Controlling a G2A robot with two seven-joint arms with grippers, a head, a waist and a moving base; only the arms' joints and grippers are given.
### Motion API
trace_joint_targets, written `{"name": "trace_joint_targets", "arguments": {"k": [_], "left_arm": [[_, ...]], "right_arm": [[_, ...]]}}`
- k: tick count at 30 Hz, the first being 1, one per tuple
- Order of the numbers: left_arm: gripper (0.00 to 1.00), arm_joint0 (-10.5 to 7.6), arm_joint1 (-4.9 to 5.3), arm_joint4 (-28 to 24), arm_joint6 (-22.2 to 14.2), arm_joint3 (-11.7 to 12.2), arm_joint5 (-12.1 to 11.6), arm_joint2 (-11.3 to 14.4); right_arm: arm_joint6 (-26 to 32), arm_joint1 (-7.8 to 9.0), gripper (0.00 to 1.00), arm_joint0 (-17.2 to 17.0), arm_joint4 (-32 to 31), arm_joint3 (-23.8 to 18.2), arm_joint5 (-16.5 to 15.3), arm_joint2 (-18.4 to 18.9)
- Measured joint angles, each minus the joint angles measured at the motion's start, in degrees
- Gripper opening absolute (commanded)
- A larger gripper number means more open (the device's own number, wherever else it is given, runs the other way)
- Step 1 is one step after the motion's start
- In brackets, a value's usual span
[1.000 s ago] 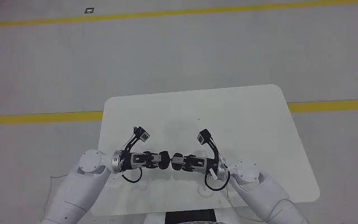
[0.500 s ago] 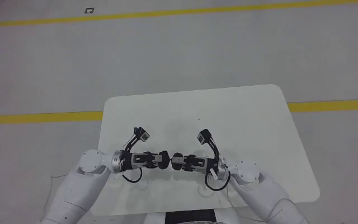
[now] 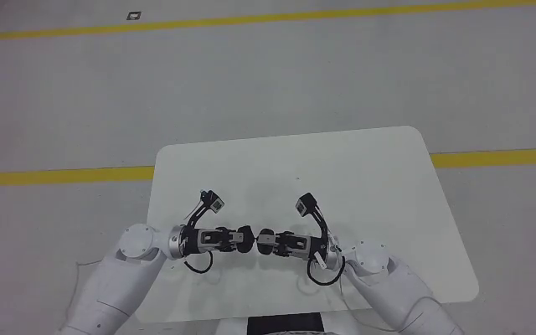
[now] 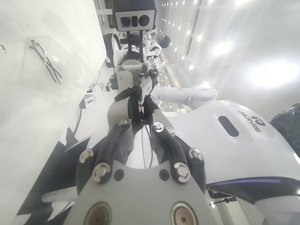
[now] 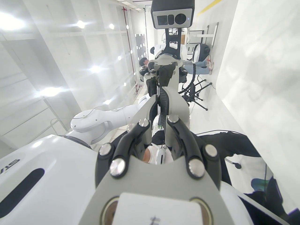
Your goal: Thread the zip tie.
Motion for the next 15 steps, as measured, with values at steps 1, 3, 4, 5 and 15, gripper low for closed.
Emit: {"name": "trace_joint_targets", "arguments": {"k": [1, 3, 4, 5, 15], "left_arm": [[0.08, 0.00, 0.02, 0.0, 0.1, 0.0, 0.0, 0.0], [0.07, 0.00, 0.06, 0.1, 0.2, 0.0, 0.0, 0.1], [0.07, 0.01, 0.08, 0.1, 0.2, 0.1, 0.0, 0.2], [0.08, 0.00, 0.11, 0.1, 0.3, 0.1, 0.0, 0.2], [0.09, -0.21, 0.33, 0.3, 0.6, 0.1, 0.0, 0.6]], "right_arm": [[0.0, 0.01, 0.00, 0.0, 0.0, 0.0, 0.0, 0.0], [0.0, 0.03, 0.00, 0.1, 0.0, 0.0, 0.1, -0.2], [0.0, 0.04, 0.00, 0.1, -0.1, 0.1, 0.1, -0.2], [-0.1, 0.05, 0.00, 0.1, -0.1, 0.1, 0.1, -0.2], [0.2, 0.21, 0.00, 0.3, -0.1, 0.1, 0.3, -0.6]]}}
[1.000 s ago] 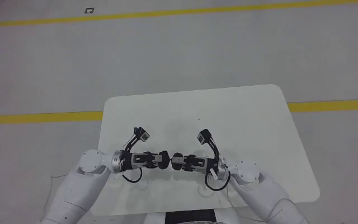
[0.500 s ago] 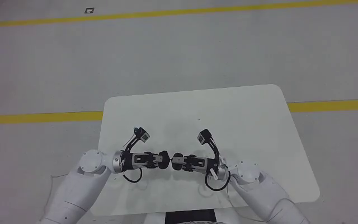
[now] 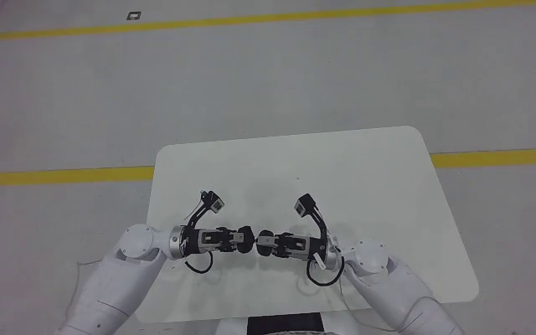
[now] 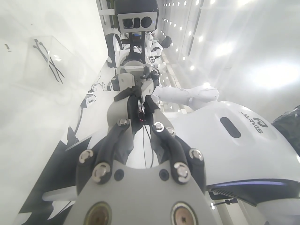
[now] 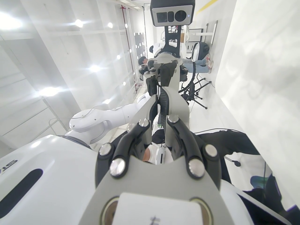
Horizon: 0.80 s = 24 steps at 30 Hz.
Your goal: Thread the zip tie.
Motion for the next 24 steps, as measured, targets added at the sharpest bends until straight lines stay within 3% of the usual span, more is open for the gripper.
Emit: {"name": "trace_joint_targets", "arguments": {"k": [9, 15, 16, 17, 18, 24], "left_arm": [[0.00, -0.22, 0.21, 0.0, 0.0, 0.1, 0.0, 0.4], [0.00, -0.41, 0.33, -0.1, 0.0, 0.2, 0.0, 0.8], [0.00, -0.43, 0.35, -0.1, 0.0, 0.2, 0.0, 0.8], [0.00, -0.45, 0.37, -0.1, 0.1, 0.2, 0.0, 0.8], [0.00, -0.47, 0.38, -0.1, 0.1, 0.2, 0.0, 0.8], [0.00, -0.56, 0.50, -0.2, 0.3, 0.3, 0.0, 0.7]], "right_arm": [[0.2, 0.08, 0.00, 0.4, 0.0, 0.3, 0.4, -0.5], [0.1, 0.12, 0.00, 0.6, 0.2, 0.4, 0.4, -0.7], [0.0, 0.13, 0.11, 0.6, 0.2, 0.4, 0.4, -0.7], [-0.1, 0.14, 0.90, 0.6, 0.3, 0.5, 0.4, -0.7], [-0.2, 0.14, 1.00, 0.6, 0.4, 0.5, 0.4, -0.7], [-1.2, 0.29, 1.00, 0.2, 0.9, 0.4, 0.1, -0.1]]}}
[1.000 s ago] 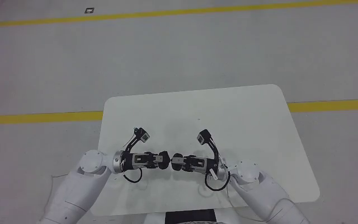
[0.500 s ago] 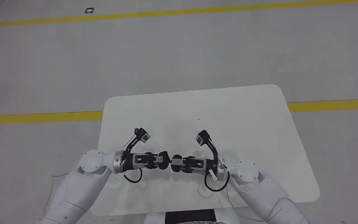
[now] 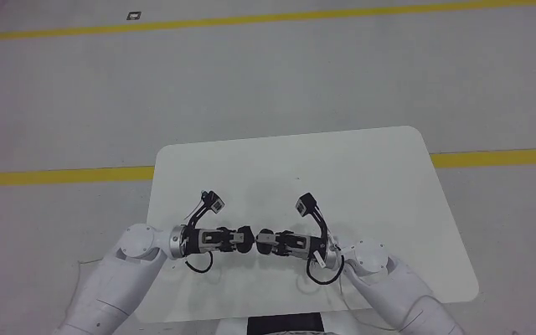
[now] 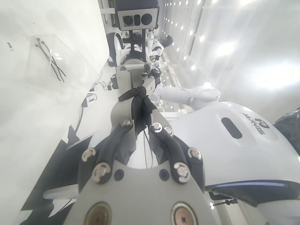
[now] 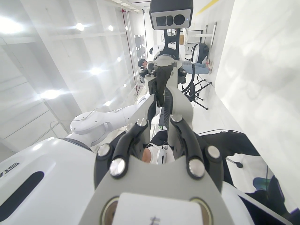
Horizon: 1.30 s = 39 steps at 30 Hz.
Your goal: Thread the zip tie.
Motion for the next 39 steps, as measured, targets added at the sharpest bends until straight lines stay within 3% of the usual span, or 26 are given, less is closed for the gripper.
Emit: {"name": "trace_joint_targets", "arguments": {"k": [22, 25, 29, 33, 39], "left_arm": [[0.00, -0.04, 0.15, -0.4, -1.0, 0.1, 0.0, -0.1], [0.00, -0.21, 0.05, 0.3, 1.0, 0.8, 0.1, 0.2], [0.00, -0.66, -0.47, -3.8, -0.6, 2.6, 0.0, -1.1], [0.00, -0.68, -1.71, -8.7, -6.8, 4.9, 0.0, -3.7], [0.00, -0.56, -3.51, -6.0, -7.6, 5.0, 0.0, -4.9]], "right_arm": [[-0.1, 0.33, 1.00, -0.6, 0.7, -0.1, -1.2, 1.0], [-0.1, 0.33, 1.00, -0.6, 0.7, -0.1, -1.2, 1.0], [-0.1, 0.33, 1.00, -0.6, 0.7, -0.1, -1.2, 1.0], [-0.1, 0.33, 1.00, -0.6, 0.7, -0.1, -1.2, 1.0], [-0.1, 0.33, 1.00, -0.6, 0.7, -0.1, -1.2, 1.0]]}}
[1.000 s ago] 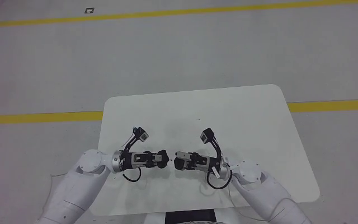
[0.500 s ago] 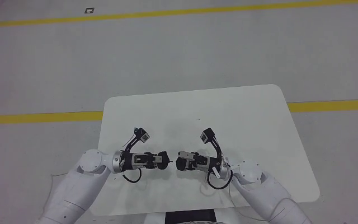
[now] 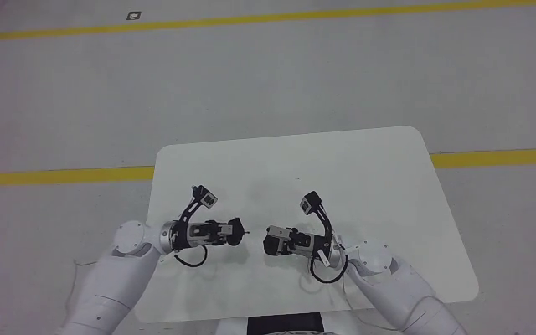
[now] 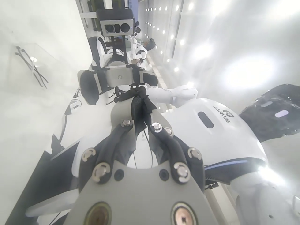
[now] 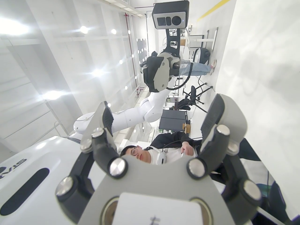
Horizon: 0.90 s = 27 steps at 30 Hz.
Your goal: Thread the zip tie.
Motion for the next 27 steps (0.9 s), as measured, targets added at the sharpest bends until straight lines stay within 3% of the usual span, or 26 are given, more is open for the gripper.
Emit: {"name": "trace_joint_targets", "arguments": {"k": [5, 10, 27], "left_arm": [[0.00, 0.37, -1.14, 1.5, 0.0, -0.1, 0.0, -0.8], [0.00, 0.53, -2.11, -1.0, 0.0, 0.6, 0.0, -0.8], [0.00, 0.54, -2.15, -1.4, 0.0, 0.5, 0.0, -0.7]], "right_arm": [[0.0, 0.00, 1.00, 0.0, 0.0, 0.0, 0.0, 0.0], [0.0, 0.00, 1.00, 0.0, 0.0, 0.0, 0.0, 0.0], [-0.8, 0.05, 1.00, 0.0, -1.0, -0.3, 0.3, 0.2]]}}
